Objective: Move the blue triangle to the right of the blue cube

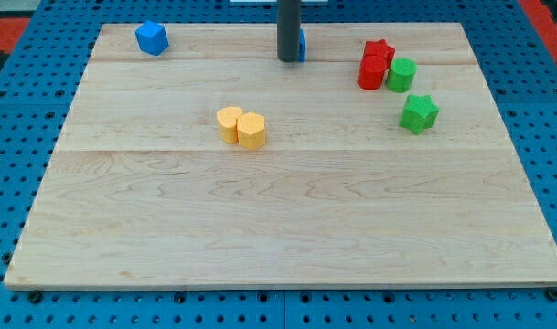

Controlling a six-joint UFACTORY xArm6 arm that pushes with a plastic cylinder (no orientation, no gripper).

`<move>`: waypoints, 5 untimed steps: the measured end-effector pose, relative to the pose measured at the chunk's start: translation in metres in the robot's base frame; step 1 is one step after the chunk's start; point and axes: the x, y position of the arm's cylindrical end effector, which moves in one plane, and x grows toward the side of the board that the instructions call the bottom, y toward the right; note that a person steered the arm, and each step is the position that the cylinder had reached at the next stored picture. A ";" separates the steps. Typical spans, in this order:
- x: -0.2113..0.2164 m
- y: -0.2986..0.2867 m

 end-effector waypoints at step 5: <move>-0.017 0.011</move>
